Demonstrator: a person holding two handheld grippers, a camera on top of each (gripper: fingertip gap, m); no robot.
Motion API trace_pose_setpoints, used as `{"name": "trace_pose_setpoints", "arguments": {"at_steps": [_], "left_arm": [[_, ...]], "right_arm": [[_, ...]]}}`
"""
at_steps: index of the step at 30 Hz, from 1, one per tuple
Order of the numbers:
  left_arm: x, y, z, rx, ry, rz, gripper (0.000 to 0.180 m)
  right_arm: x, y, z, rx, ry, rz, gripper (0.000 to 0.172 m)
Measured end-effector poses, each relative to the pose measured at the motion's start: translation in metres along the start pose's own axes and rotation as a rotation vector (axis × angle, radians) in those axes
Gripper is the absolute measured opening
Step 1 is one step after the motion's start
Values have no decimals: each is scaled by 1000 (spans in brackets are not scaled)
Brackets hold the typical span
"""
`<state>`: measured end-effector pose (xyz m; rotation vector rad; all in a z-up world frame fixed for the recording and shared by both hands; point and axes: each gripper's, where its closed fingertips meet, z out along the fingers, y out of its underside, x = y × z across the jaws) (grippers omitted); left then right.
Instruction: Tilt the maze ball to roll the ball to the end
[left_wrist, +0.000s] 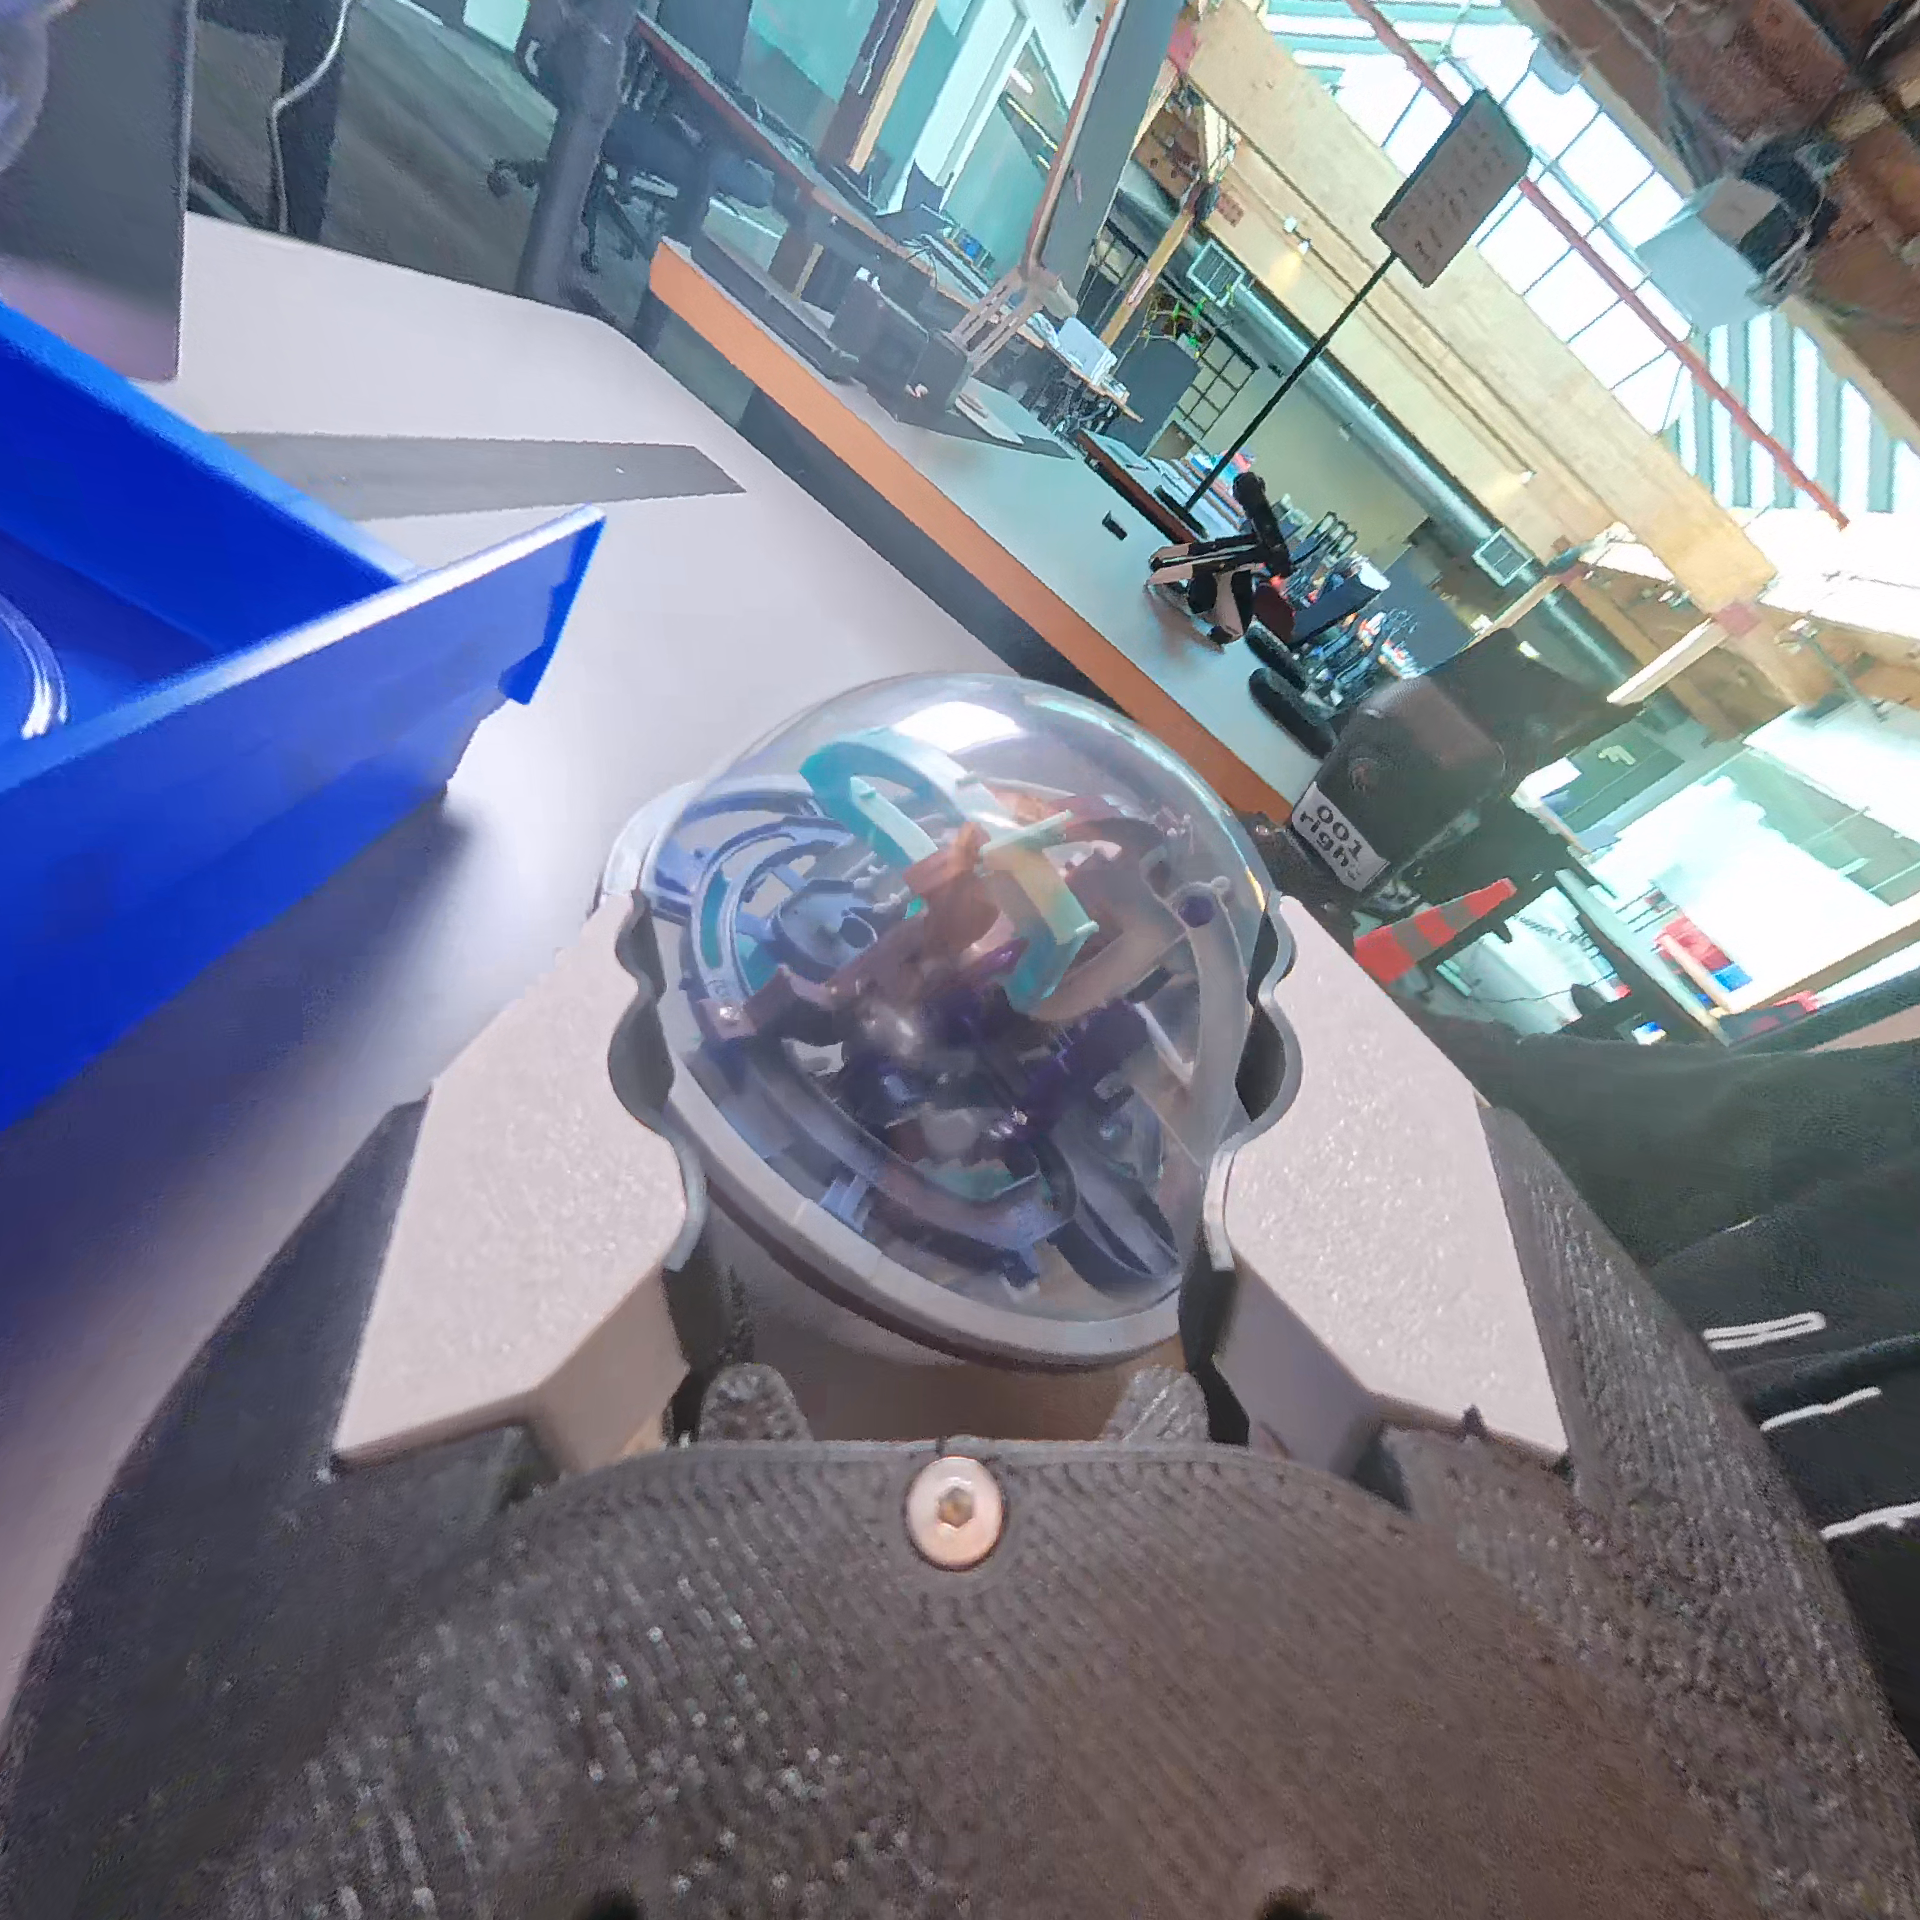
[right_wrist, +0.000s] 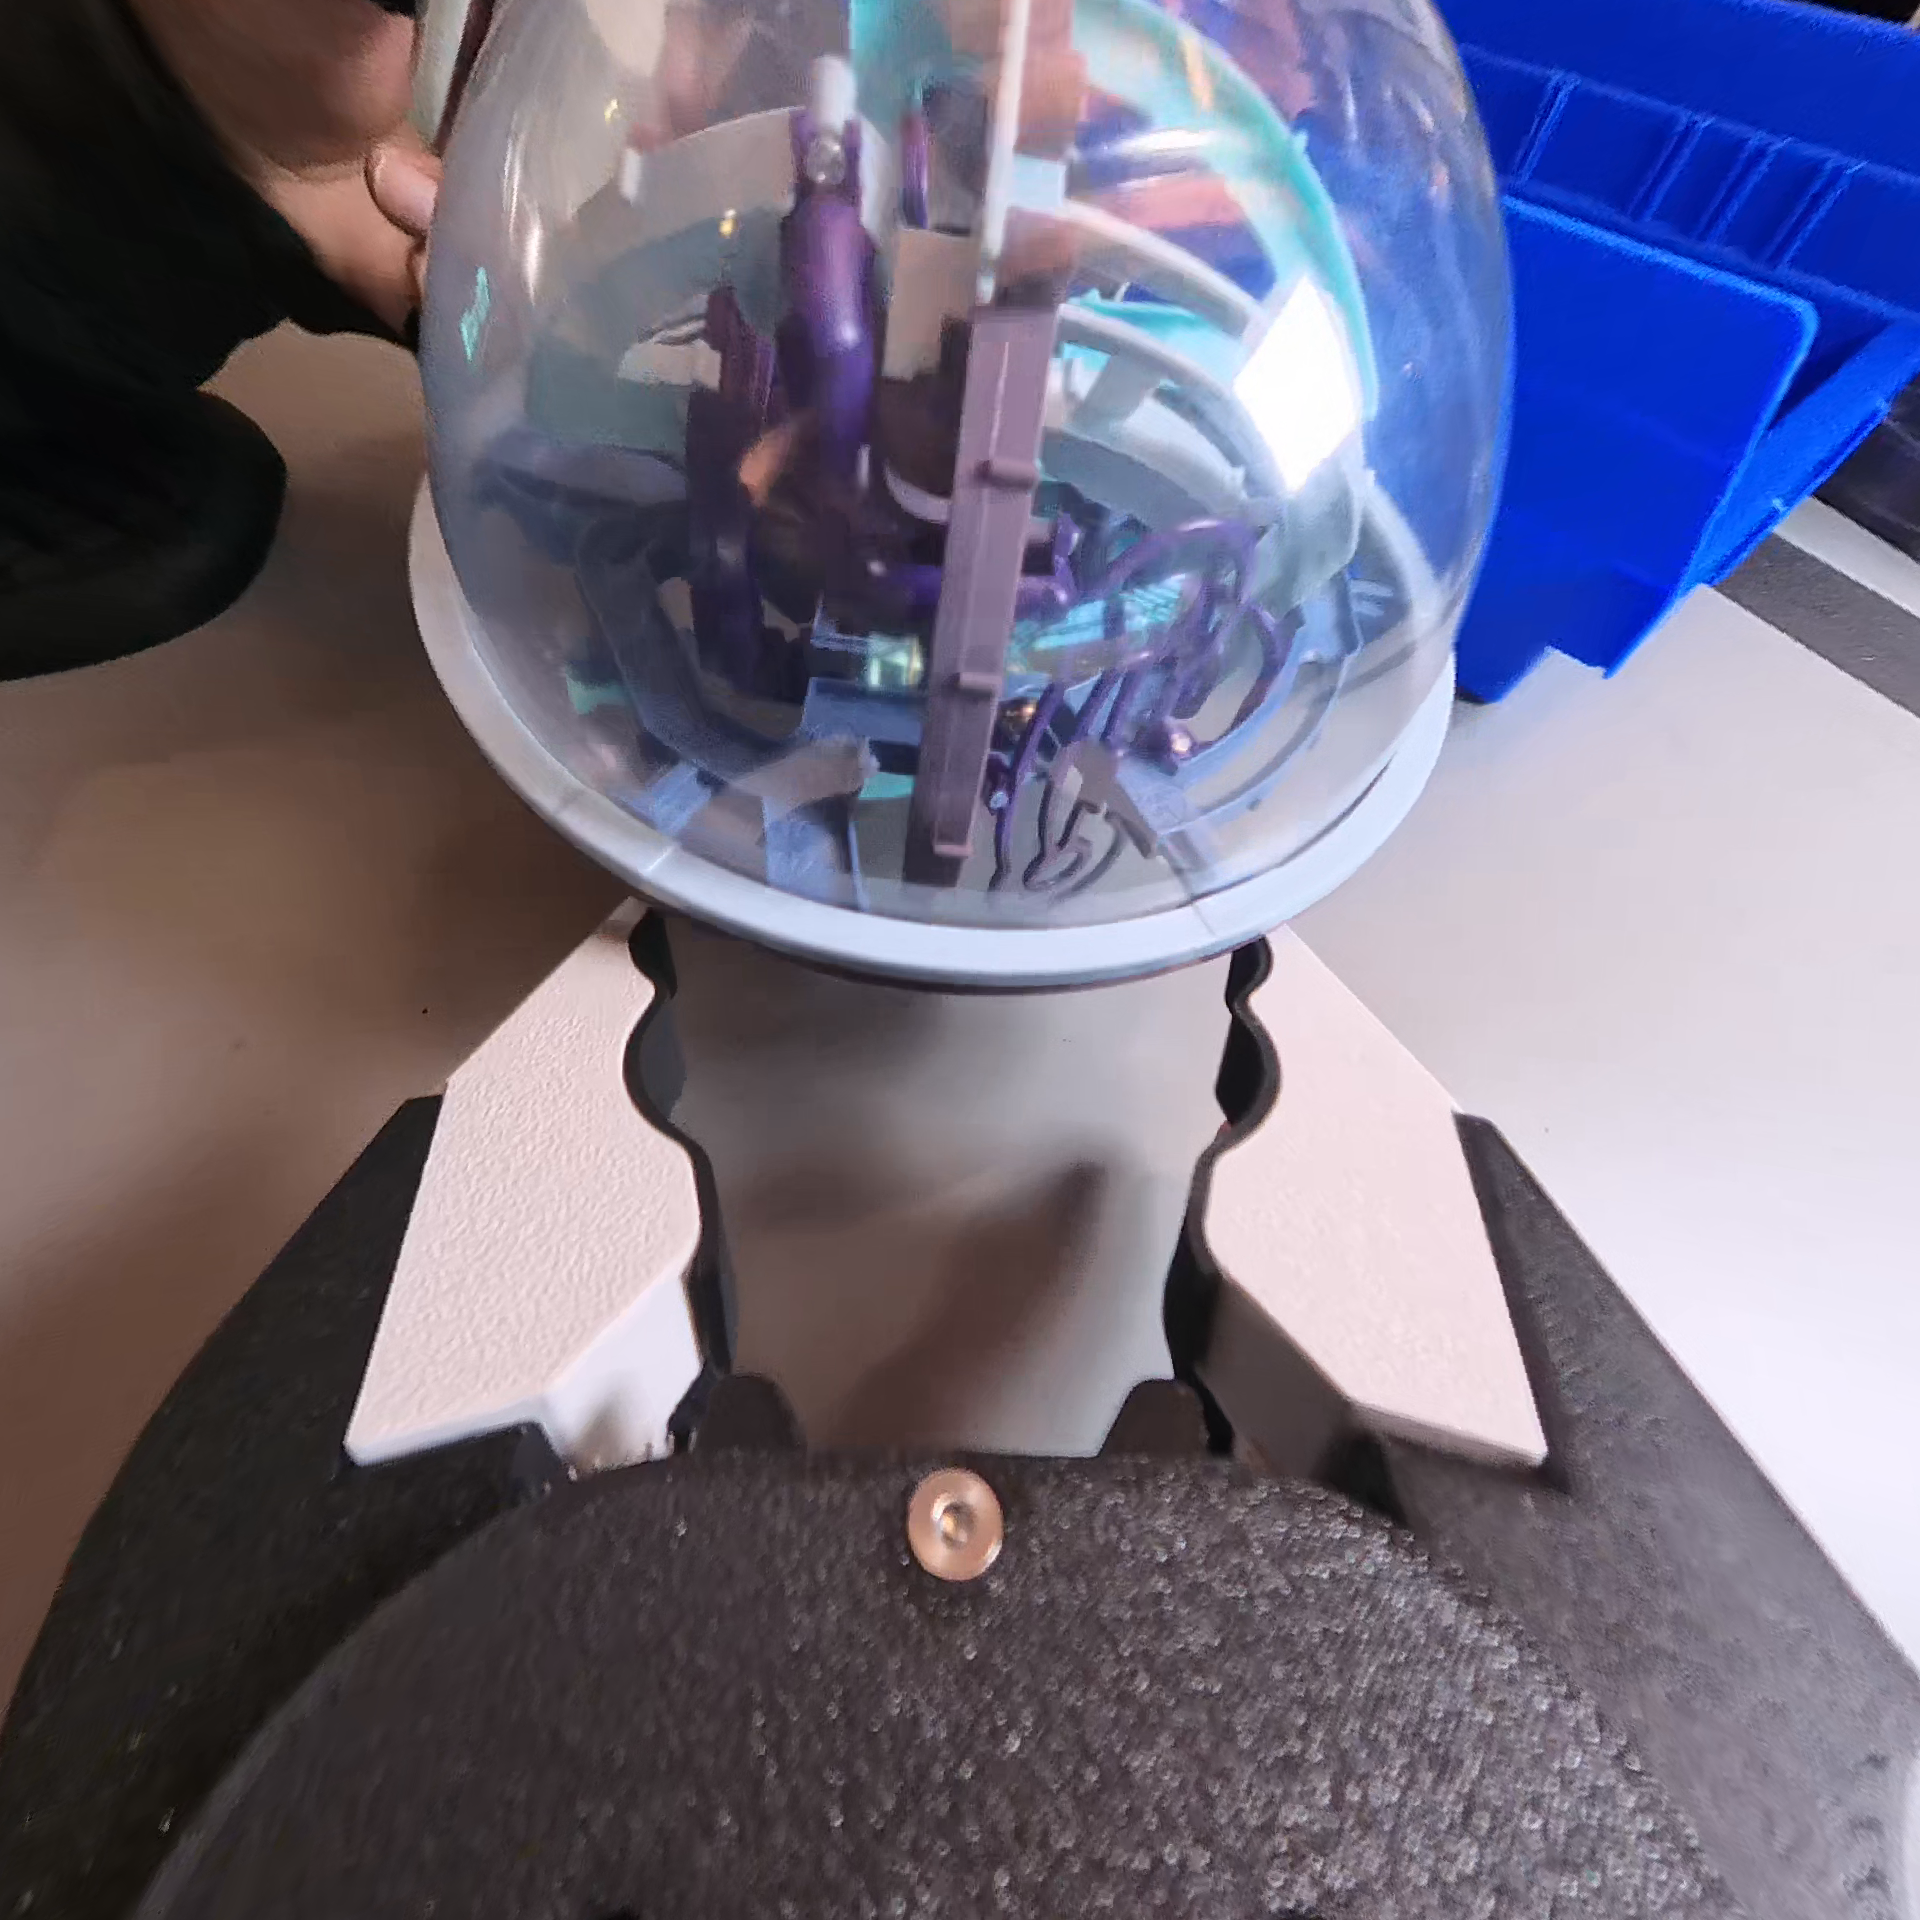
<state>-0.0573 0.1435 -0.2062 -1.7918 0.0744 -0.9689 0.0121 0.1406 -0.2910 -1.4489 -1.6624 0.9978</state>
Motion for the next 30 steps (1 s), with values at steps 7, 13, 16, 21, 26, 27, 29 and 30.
{"name": "trace_pose_setpoints", "arguments": {"at_steps": [7,13,16,21,26,27,29,30], "left_arm": [[10,-1,-7,6,65,171,108],[9,-6,-20,42,159,169,104],[7,-9,-22,59,169,152,104],[8,-10,-22,57,190,182,101],[10,-12,-15,50,191,199,100],[10,-12,-13,48,186,208,101],[8,-12,-11,24,155,226,106],[8,-11,-13,1,133,229,109]], "right_arm": [[-11,-1,-1,5,-70,-18,104],[-34,4,1,-20,-119,-191,101],[-41,9,4,-51,-129,-262,100],[-44,4,-4,-10,-252,-161,101],[-11,-7,-20,49,-328,-10,99],[-4,-10,-23,69,-343,26,97],[9,-16,-26,107,-370,102,90],[13,-16,-27,120,-381,132,88]]}}
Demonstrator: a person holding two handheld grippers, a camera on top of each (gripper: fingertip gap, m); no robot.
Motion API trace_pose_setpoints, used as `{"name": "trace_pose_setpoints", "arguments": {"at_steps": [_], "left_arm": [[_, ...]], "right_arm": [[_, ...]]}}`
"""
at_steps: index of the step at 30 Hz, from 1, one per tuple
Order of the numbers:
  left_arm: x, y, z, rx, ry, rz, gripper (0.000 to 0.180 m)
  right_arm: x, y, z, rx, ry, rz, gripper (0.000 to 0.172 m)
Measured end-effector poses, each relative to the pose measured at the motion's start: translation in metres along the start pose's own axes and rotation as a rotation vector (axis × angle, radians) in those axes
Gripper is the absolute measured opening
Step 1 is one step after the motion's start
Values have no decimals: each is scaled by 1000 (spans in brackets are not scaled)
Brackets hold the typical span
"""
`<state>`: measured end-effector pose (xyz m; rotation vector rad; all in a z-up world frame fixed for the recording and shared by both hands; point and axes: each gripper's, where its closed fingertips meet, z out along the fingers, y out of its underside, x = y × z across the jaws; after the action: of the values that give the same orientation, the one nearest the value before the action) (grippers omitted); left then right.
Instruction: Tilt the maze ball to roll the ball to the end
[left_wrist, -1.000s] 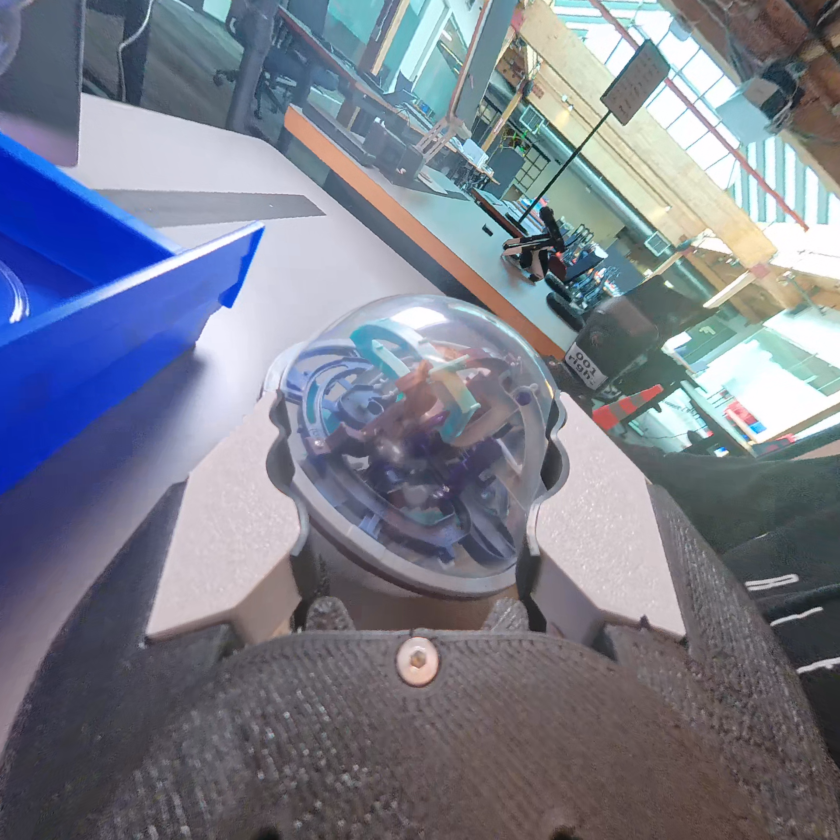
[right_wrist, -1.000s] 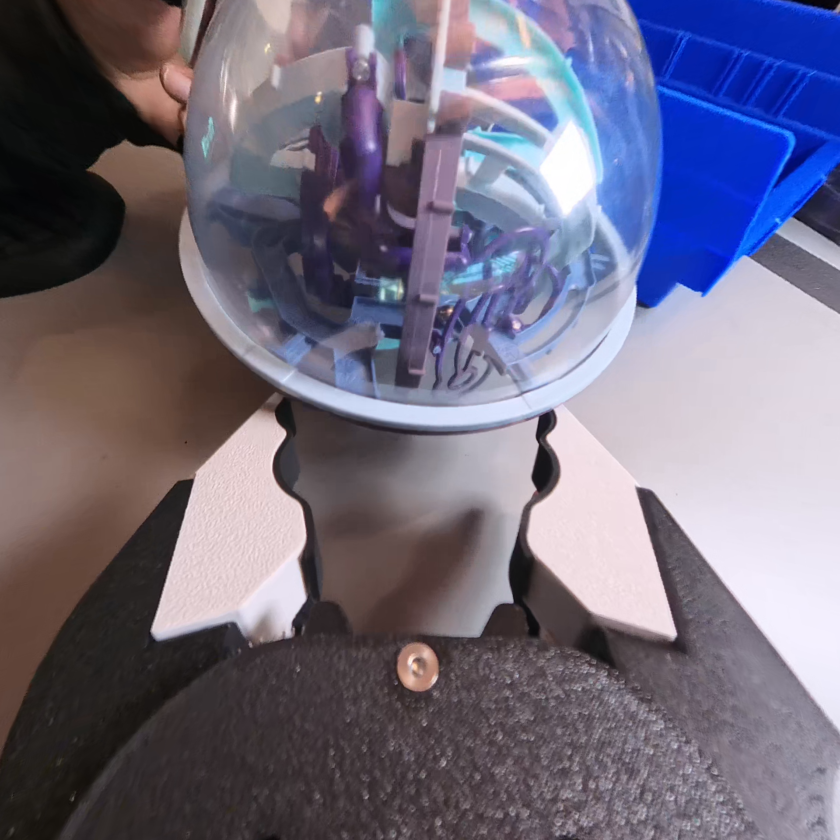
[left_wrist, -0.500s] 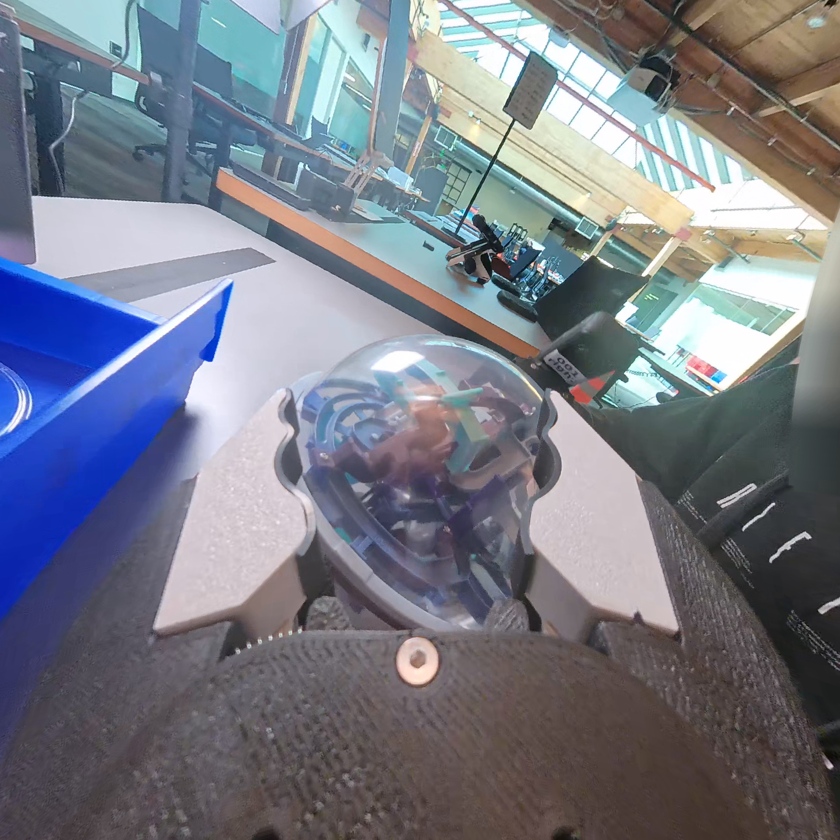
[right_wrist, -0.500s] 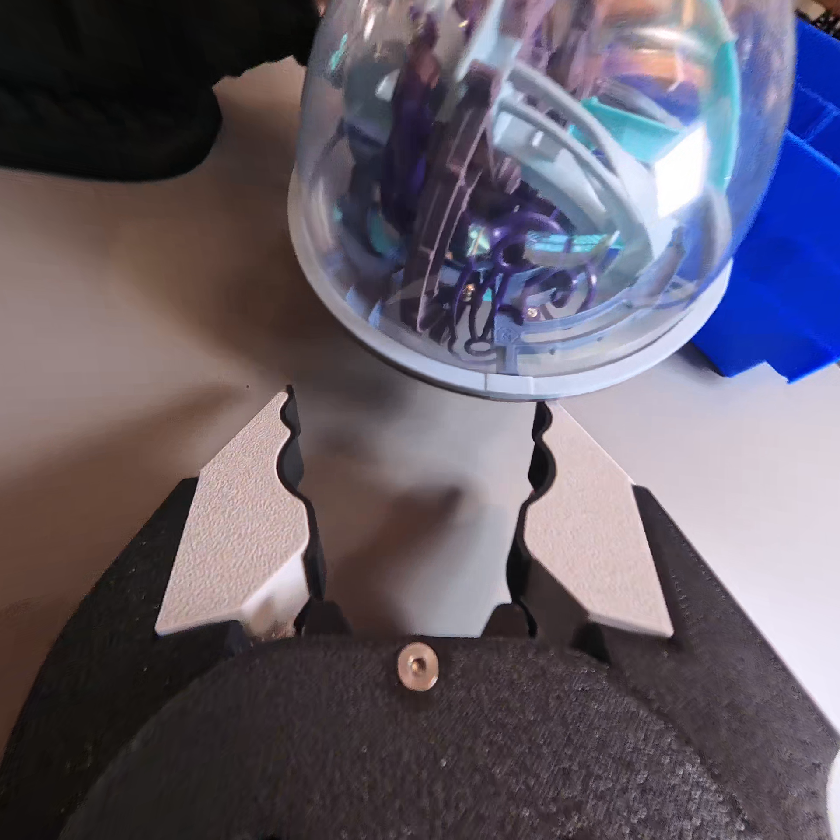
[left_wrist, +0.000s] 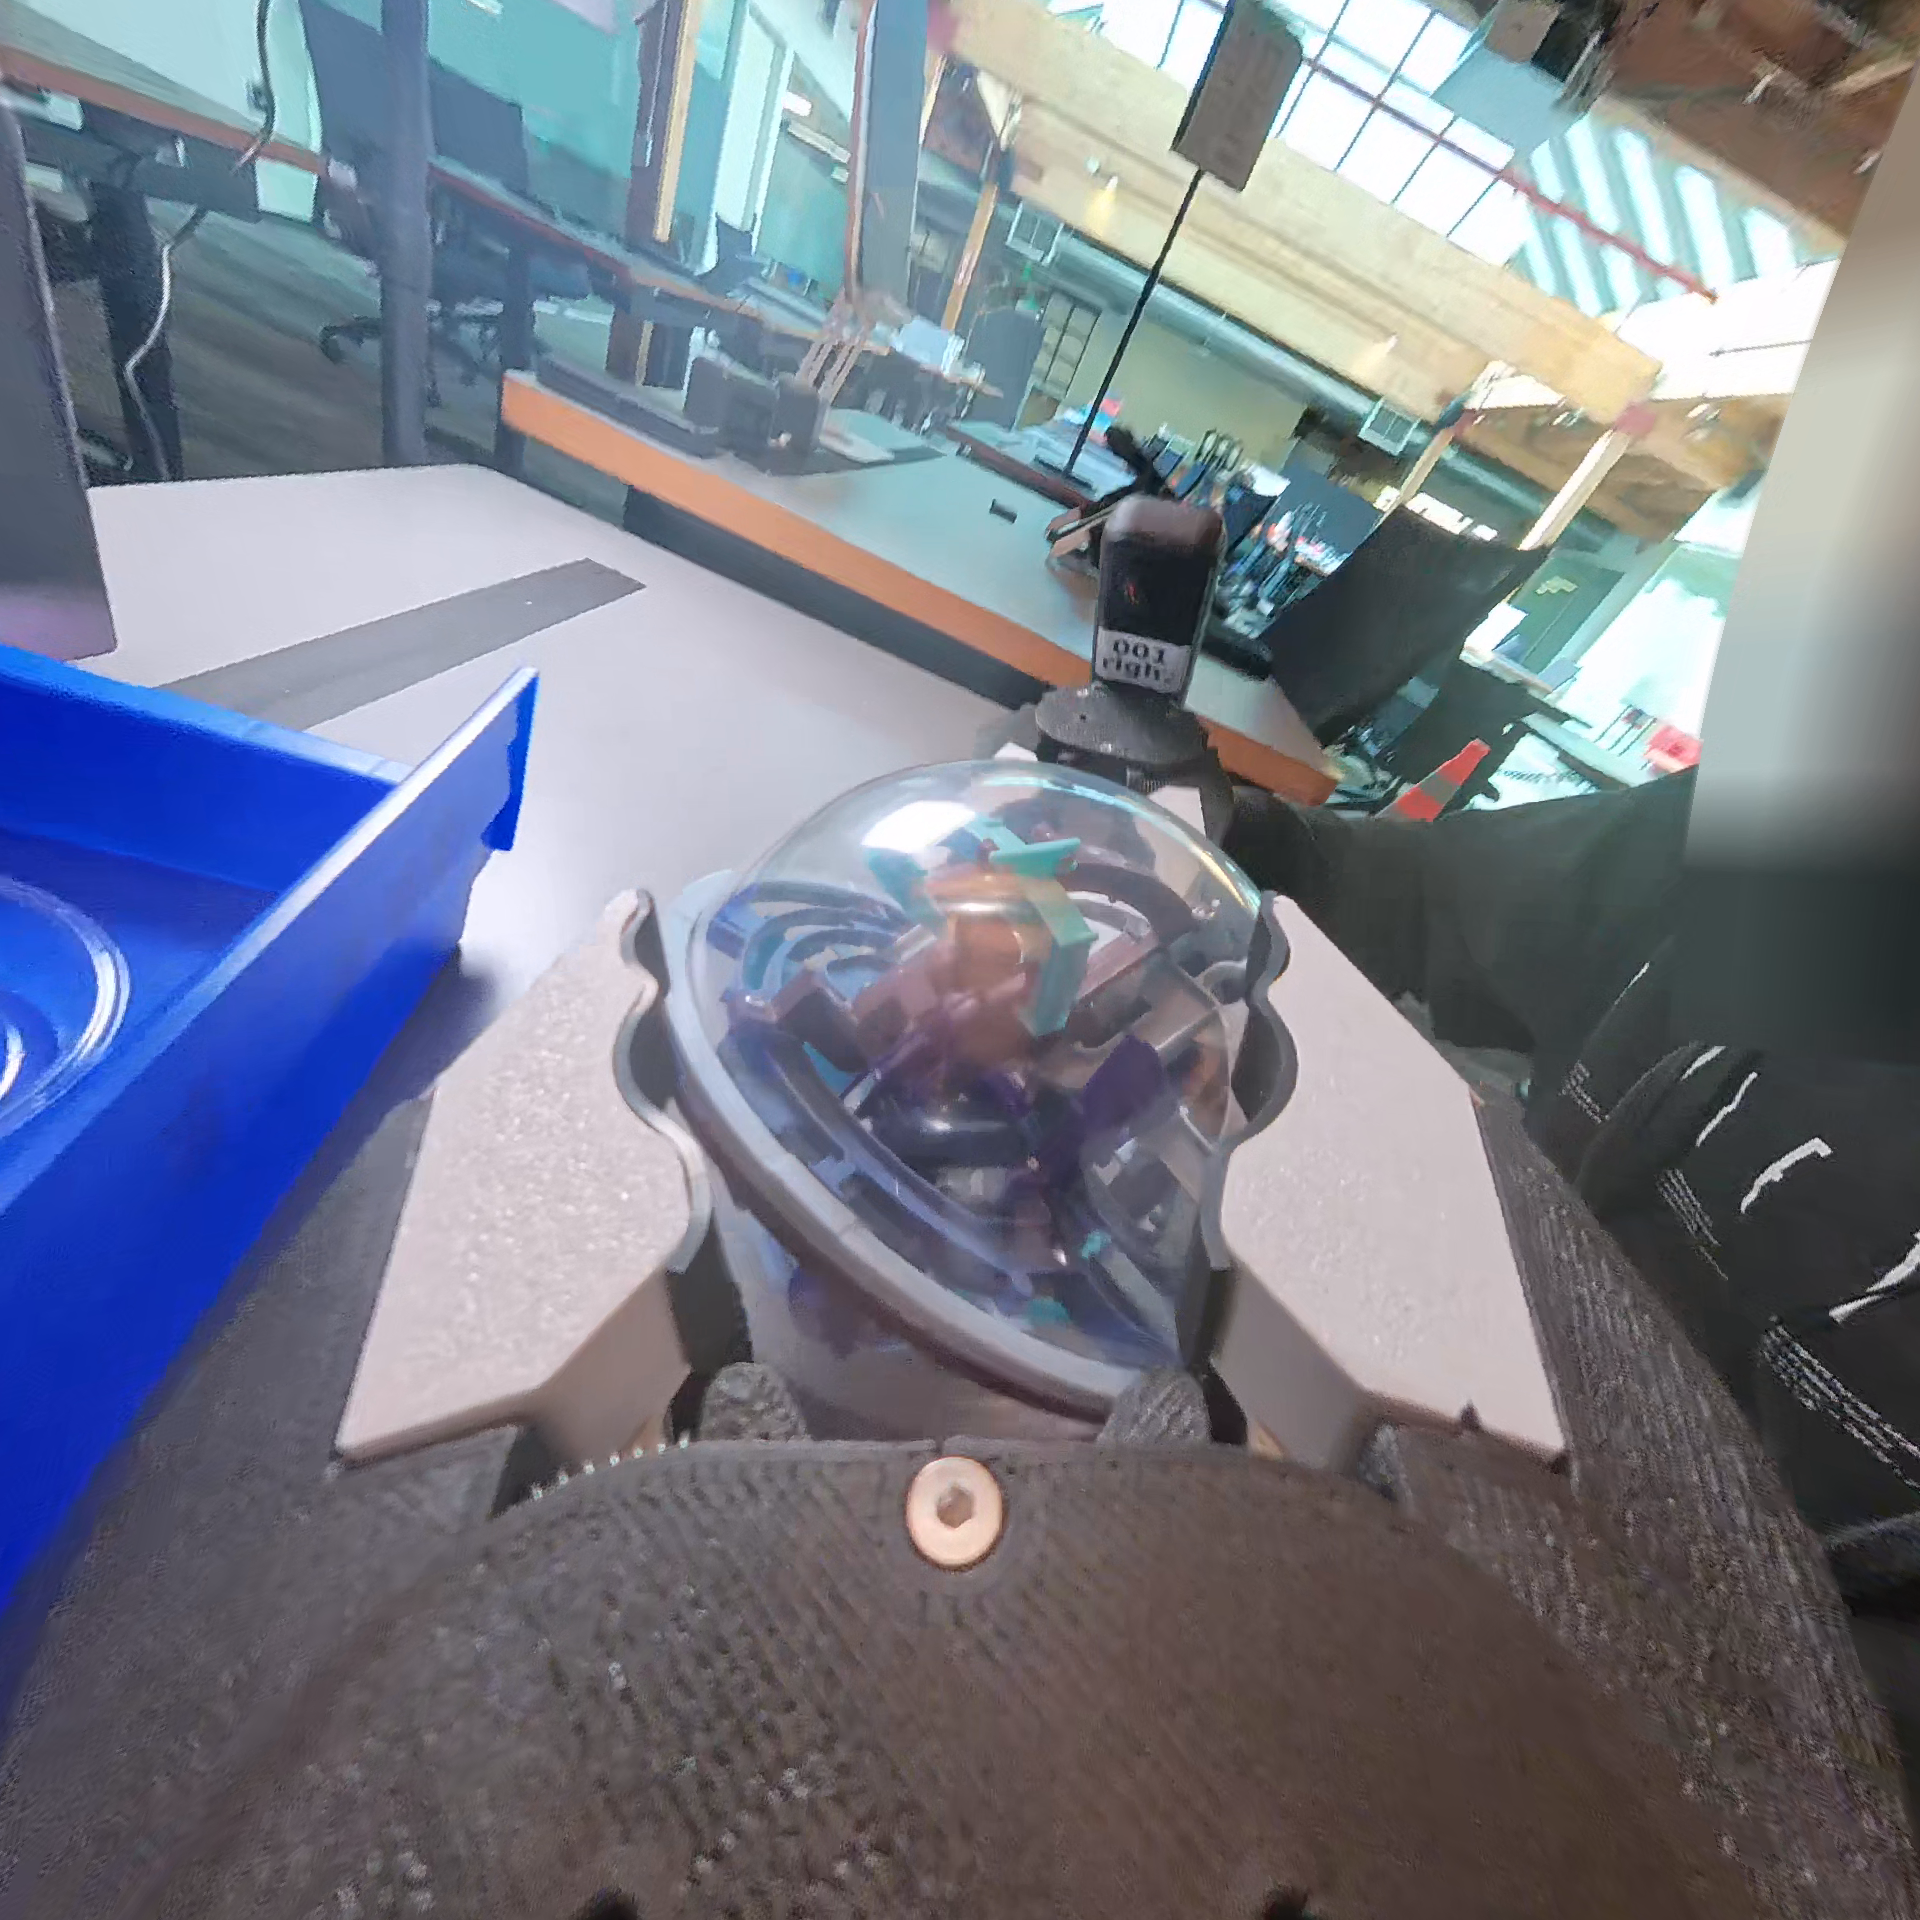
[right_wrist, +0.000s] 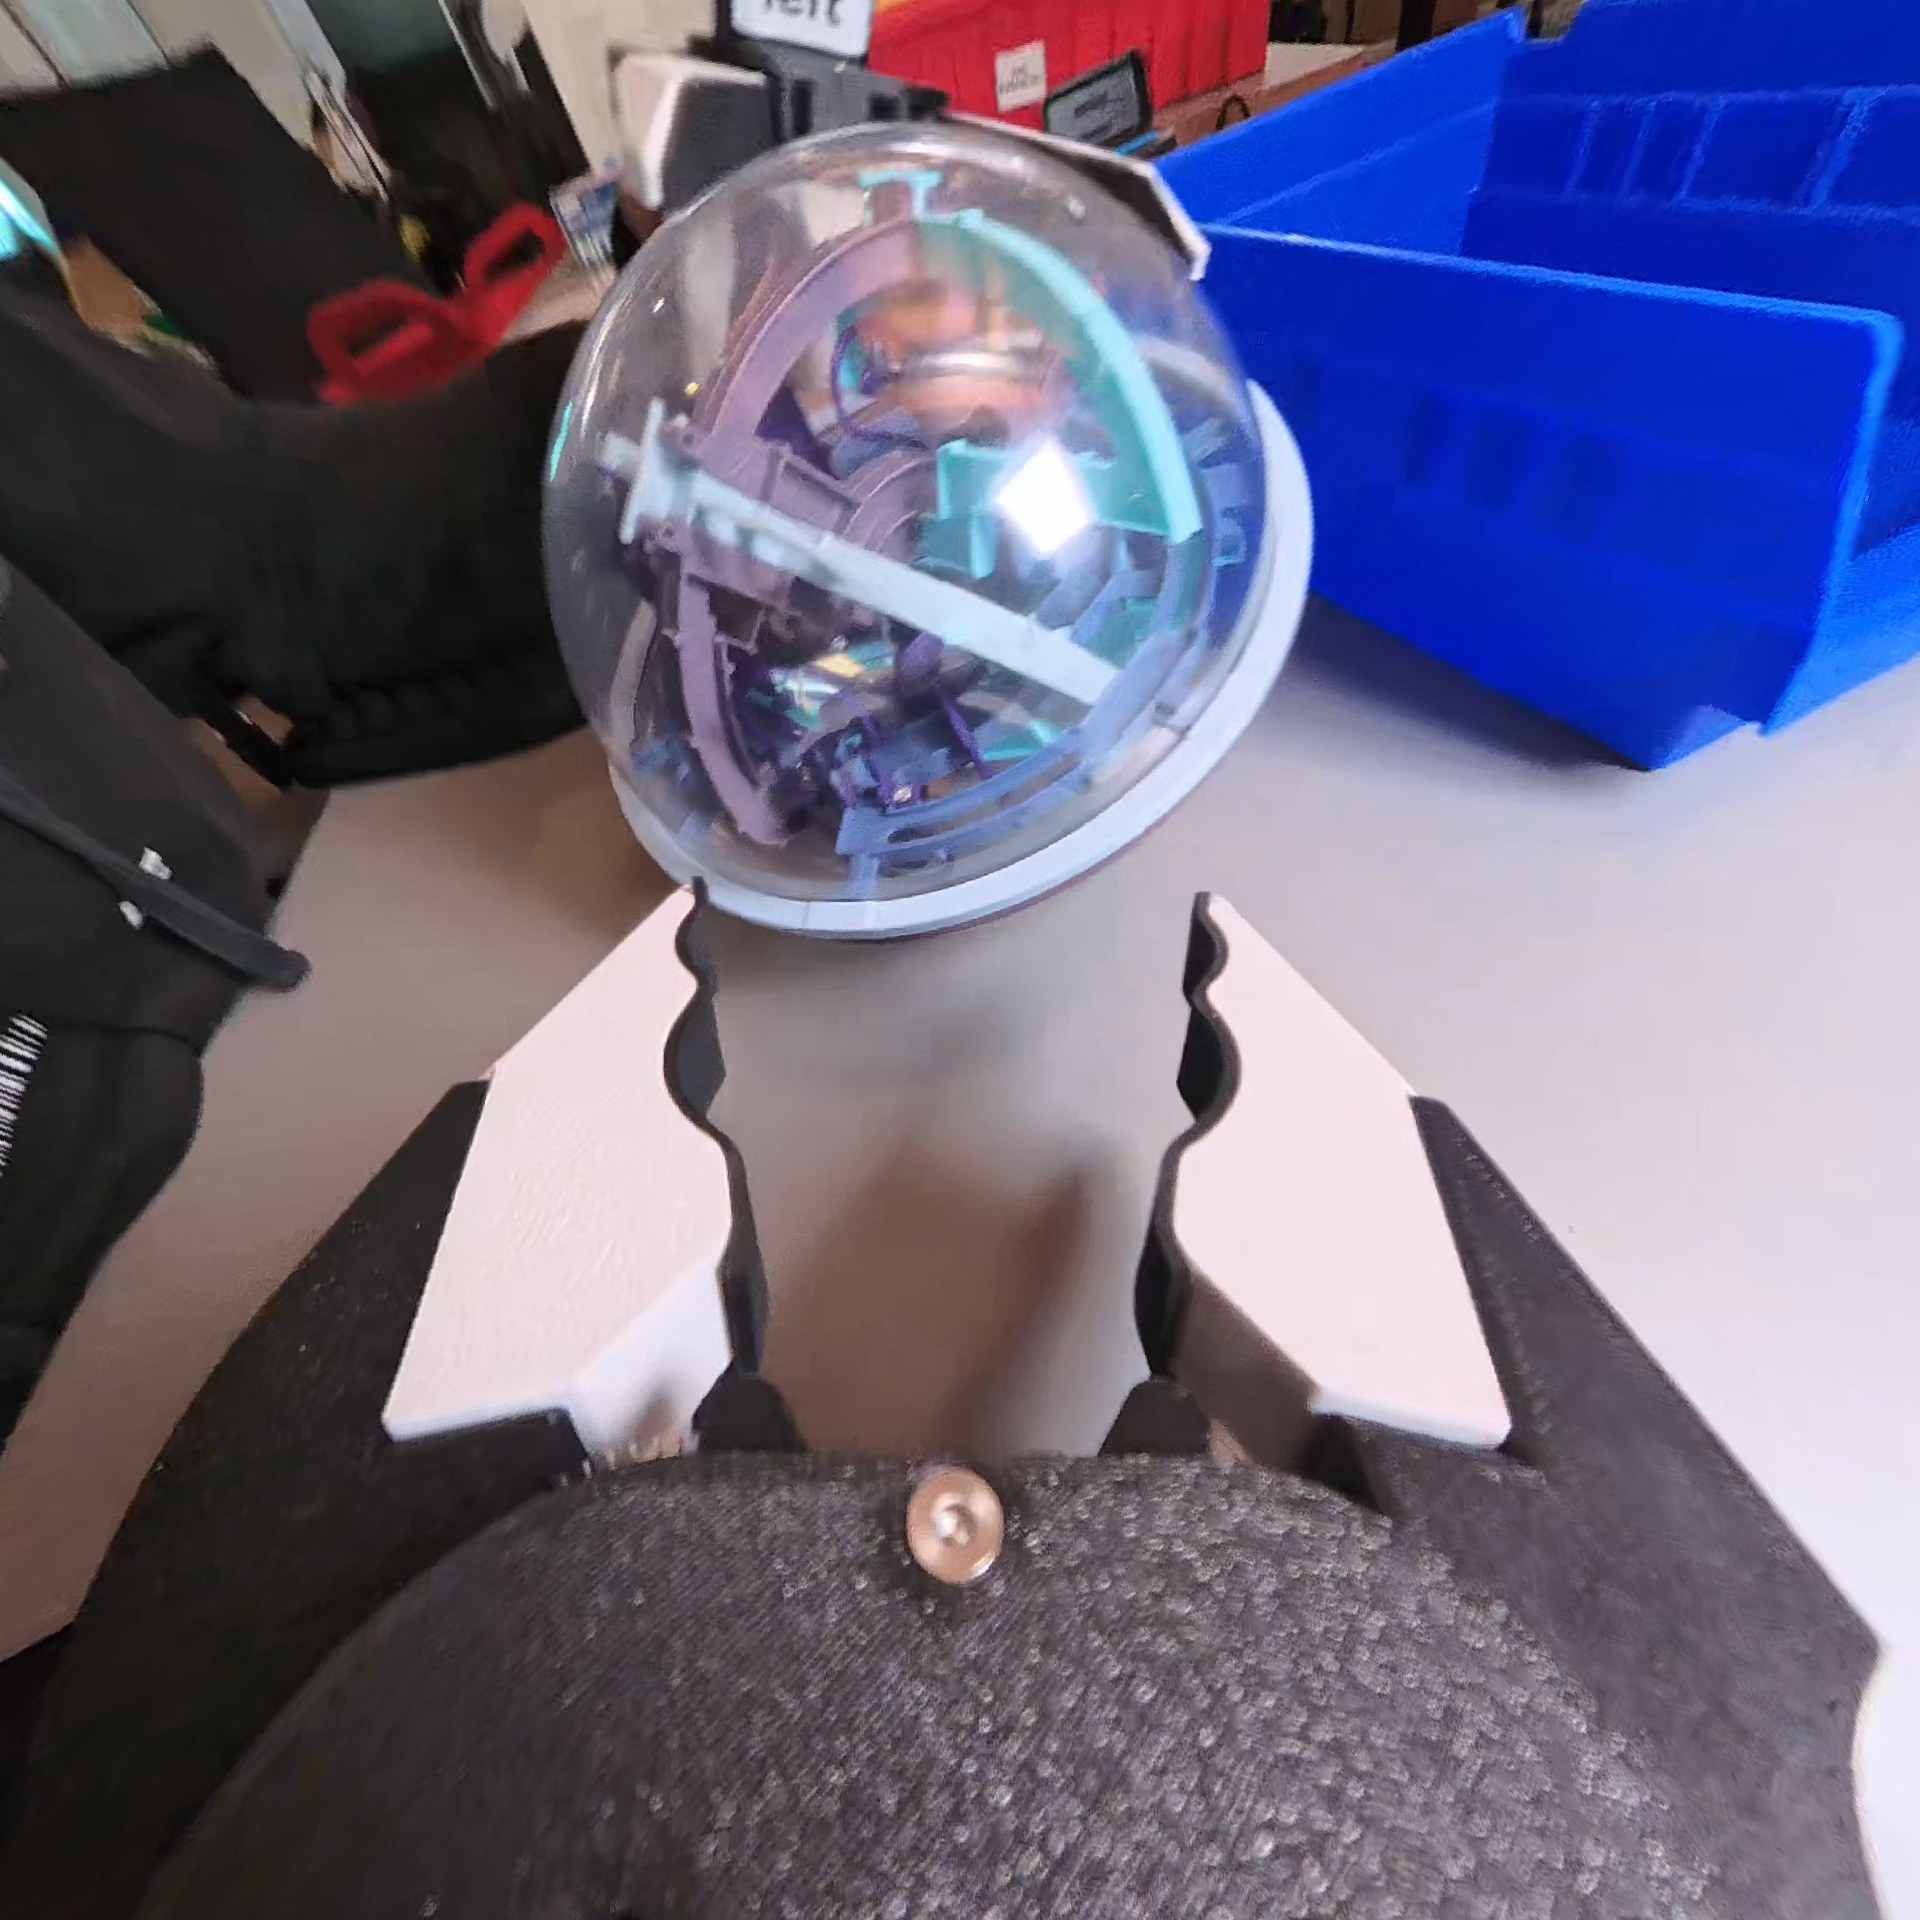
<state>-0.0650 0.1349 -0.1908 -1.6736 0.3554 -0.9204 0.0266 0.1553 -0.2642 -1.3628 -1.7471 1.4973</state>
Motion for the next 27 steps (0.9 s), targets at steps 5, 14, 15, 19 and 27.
{"name": "trace_pose_setpoints", "arguments": {"at_steps": [5,14,15,19,27], "left_arm": [[13,27,-23,-159,-100,-59,115],[13,56,-25,-164,-192,-115,111],[13,55,-25,-155,-190,-102,110],[17,54,-25,-155,-154,-1,108],[31,58,-37,-148,-62,182,89]], "right_arm": [[7,-2,-5,54,-33,64,73],[4,-5,-2,60,-12,4,55],[3,-5,-2,58,2,-22,54],[-7,-1,-1,39,3,-98,48],[-6,0,-16,23,-86,-58,50]]}}
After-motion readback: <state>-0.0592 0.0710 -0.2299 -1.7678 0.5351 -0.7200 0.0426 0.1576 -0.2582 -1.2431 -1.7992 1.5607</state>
